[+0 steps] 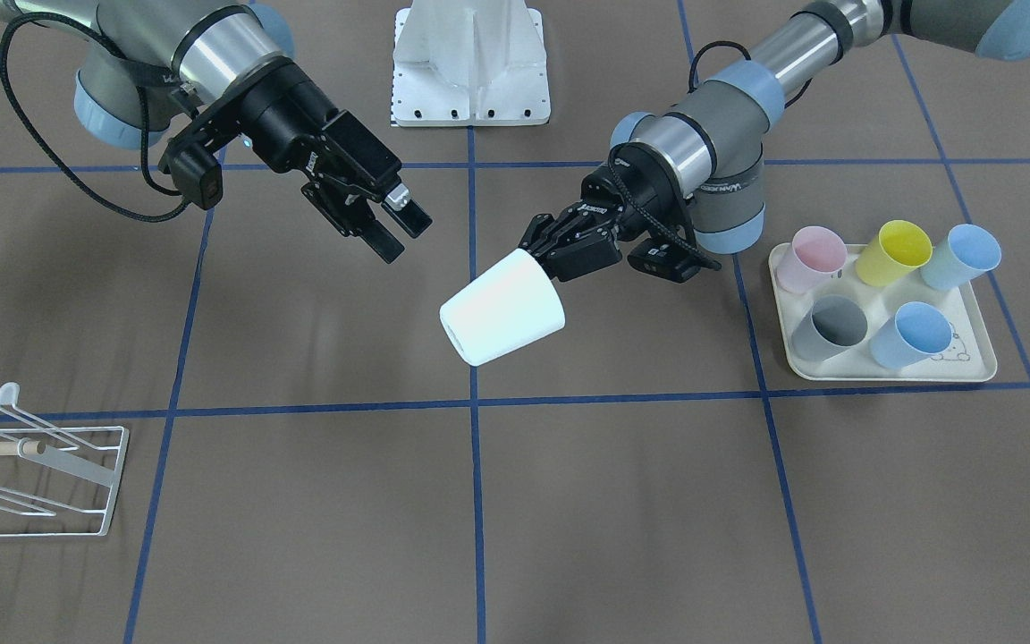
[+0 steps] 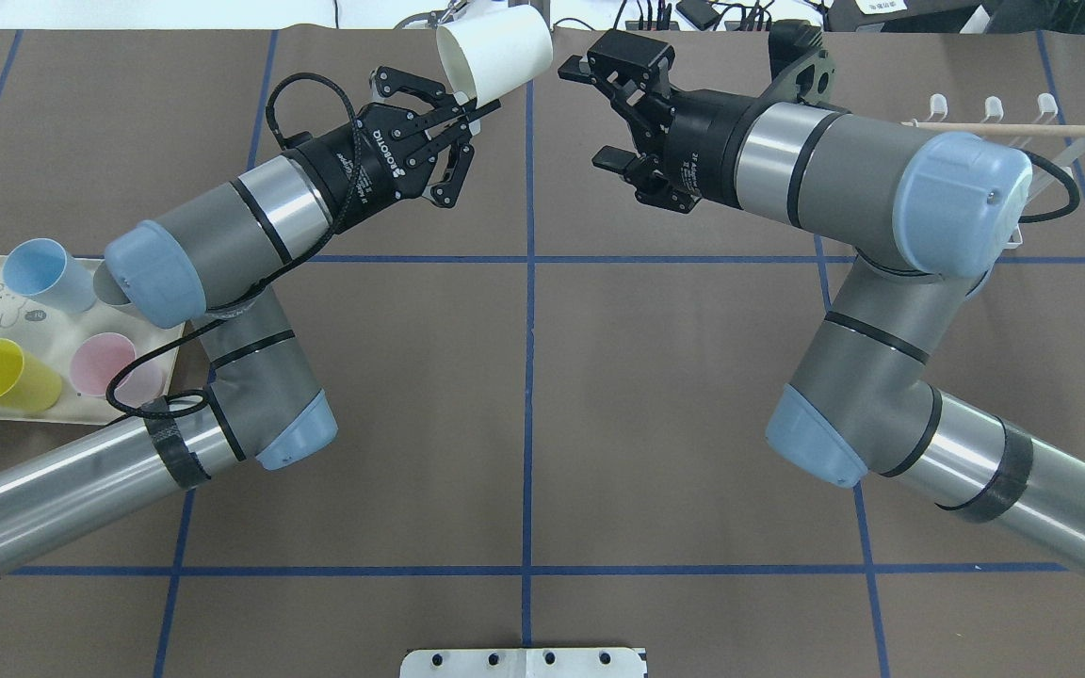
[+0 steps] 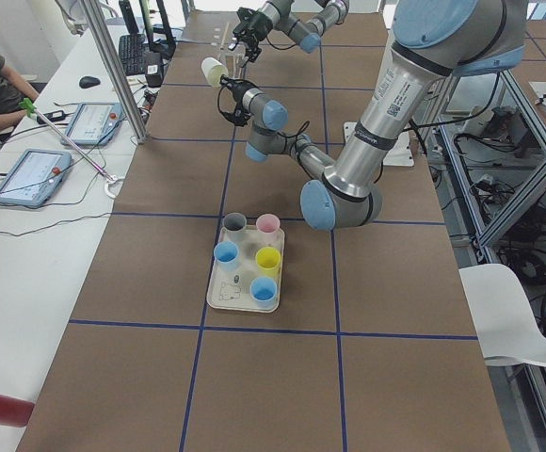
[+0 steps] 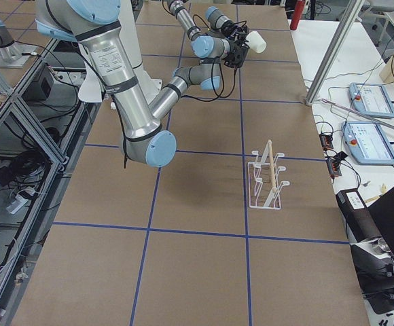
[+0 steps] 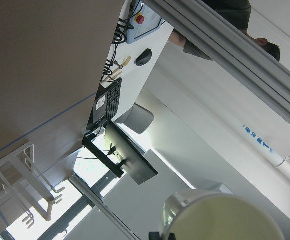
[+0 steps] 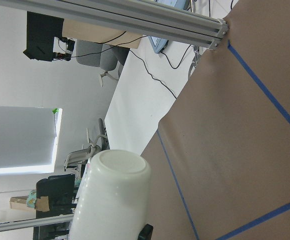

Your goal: Transfer IKEA cup to right arm and place on rack

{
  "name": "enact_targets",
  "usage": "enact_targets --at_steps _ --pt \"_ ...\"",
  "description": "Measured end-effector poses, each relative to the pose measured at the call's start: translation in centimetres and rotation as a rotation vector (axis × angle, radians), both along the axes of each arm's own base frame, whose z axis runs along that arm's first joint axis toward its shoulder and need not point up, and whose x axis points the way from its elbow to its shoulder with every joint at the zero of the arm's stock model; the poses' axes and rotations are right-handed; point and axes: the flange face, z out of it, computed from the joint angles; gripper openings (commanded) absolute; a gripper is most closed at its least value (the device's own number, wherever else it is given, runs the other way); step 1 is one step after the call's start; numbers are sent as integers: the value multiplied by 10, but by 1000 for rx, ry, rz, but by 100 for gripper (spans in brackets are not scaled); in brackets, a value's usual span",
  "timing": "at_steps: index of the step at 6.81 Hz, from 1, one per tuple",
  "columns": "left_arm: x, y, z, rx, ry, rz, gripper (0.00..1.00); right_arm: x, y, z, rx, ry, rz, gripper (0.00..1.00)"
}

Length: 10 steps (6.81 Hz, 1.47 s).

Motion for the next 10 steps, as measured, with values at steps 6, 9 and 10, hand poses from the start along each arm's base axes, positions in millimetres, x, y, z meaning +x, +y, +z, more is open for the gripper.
enact_targets --at_steps 6,9,10 --pt "33 34 -20 5 44 44 0 -3 -1 2 -4 5 -1 99" --pt "31 38 -24 18 72 47 0 -6 -5 6 -12 13 8 99" --pt "32 39 -25 19 77 47 0 -6 -6 7 -13 13 11 99"
